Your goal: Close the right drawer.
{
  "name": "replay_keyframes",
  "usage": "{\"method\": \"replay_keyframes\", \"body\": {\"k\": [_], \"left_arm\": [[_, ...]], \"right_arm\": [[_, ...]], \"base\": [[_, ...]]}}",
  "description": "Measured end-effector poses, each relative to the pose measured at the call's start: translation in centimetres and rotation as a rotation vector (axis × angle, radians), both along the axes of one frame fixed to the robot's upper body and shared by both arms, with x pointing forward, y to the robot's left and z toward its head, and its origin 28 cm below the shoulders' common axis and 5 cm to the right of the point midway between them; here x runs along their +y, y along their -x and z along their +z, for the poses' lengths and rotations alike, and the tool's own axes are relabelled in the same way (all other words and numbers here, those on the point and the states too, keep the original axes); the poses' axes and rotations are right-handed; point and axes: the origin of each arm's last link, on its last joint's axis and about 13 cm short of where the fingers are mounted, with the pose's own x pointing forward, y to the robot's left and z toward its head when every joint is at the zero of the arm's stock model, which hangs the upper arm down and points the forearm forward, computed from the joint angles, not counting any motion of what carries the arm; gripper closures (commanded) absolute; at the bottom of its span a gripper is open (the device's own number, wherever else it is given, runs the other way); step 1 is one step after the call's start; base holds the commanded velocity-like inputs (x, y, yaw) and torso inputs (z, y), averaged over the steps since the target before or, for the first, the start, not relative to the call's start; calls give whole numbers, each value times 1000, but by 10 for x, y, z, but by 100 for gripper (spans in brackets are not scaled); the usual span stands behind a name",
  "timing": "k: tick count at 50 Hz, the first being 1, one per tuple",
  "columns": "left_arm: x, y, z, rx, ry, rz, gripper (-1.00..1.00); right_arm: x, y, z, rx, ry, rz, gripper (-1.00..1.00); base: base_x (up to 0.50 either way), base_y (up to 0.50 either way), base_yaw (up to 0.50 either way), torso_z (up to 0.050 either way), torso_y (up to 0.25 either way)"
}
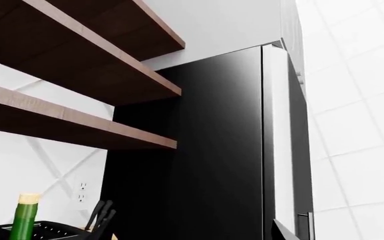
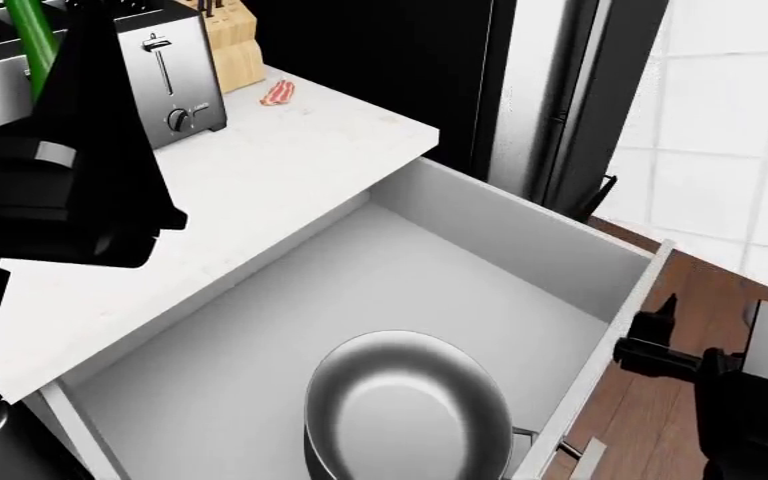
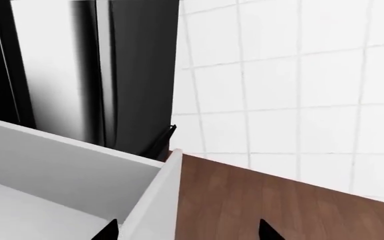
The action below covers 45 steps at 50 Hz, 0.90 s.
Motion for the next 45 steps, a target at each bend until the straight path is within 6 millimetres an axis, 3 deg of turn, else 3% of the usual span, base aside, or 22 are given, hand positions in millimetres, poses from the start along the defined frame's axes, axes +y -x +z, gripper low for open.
{"method": "replay_keyframes", "body": {"k": [45], "left_arm": [[0,0,-4,14,2,1,-100]], "right_arm": [[-4,1,-44,72,-94,-16,-100]], "base": [[0,0,0,0,0]]}}
